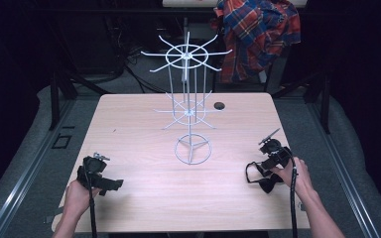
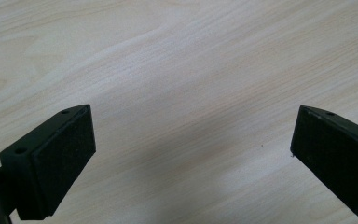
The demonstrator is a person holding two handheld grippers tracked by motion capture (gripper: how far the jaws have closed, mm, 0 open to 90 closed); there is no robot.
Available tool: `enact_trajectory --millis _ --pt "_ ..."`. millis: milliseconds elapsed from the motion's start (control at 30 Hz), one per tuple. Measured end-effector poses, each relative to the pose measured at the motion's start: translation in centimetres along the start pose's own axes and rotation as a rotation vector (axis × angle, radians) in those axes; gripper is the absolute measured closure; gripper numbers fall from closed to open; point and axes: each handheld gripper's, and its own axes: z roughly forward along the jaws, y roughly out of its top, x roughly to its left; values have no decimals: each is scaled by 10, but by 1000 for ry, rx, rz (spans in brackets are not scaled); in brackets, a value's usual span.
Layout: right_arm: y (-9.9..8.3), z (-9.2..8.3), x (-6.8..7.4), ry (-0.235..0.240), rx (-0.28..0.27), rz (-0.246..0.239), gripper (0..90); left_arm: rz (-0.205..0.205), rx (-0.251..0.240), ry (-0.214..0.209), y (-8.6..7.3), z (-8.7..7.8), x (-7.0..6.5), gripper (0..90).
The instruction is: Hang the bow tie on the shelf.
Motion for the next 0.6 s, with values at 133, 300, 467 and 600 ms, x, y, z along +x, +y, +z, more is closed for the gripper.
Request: enact_trajectory --millis 133,300,467,600 --pt "0 2 3 4 9 -17 688 4 2 -6 1 0 -2 0" --pt "-1 0 3 9 6 -18 747 4 3 -9 1 1 -1 0" --pt "-1 -1 4 19 -9 -14 781 8 3 -11 0 0 -2 0" --pt "1 -3 7 29 -11 -29 795 4 -1 -11 0 0 -2 0"
